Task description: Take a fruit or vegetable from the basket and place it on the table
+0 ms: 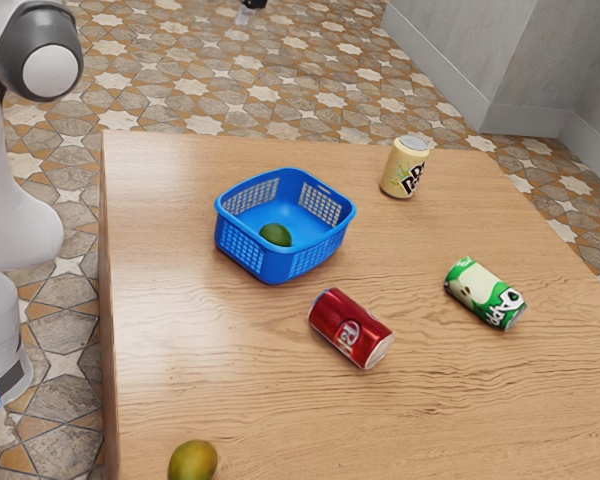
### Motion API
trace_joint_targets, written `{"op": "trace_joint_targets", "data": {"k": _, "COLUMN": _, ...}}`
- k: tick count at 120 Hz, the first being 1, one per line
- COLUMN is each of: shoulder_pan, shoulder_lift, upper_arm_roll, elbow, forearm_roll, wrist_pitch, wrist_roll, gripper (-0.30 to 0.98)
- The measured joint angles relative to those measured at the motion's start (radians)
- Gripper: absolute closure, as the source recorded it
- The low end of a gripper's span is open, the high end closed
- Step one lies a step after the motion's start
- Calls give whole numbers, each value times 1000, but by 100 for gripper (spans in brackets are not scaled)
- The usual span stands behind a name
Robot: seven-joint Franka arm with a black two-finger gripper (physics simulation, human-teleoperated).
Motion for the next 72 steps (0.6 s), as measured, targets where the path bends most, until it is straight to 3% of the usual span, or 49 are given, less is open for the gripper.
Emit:
{"op": "trace_joint_targets", "data": {"k": 26, "shoulder_pan": -122, "shoulder_lift": -2, "upper_arm_roll": 4, "elbow": 0, "forearm_roll": -2, "wrist_pitch": 82, "wrist_roll": 57, "gripper": 2}}
{"op": "trace_joint_targets", "data": {"k": 40, "shoulder_pan": -116, "shoulder_lift": -7, "upper_arm_roll": -27, "elbow": -12, "forearm_roll": -14, "wrist_pitch": 114, "wrist_roll": 80, "gripper": 2}}
{"op": "trace_joint_targets", "data": {"k": 60, "shoulder_pan": -53, "shoulder_lift": -4, "upper_arm_roll": -118, "elbow": -380, "forearm_roll": -131, "wrist_pitch": 277, "wrist_roll": 100, "gripper": 2}}
{"op": "trace_joint_targets", "data": {"k": 64, "shoulder_pan": 53, "shoulder_lift": -4, "upper_arm_roll": -240, "elbow": -422, "forearm_roll": -148, "wrist_pitch": 306, "wrist_roll": 101, "gripper": 2}}
{"op": "trace_joint_targets", "data": {"k": 72, "shoulder_pan": 588, "shoulder_lift": -4, "upper_arm_roll": -815, "elbow": -453, "forearm_roll": -171, "wrist_pitch": 352, "wrist_roll": 108, "gripper": 2}}
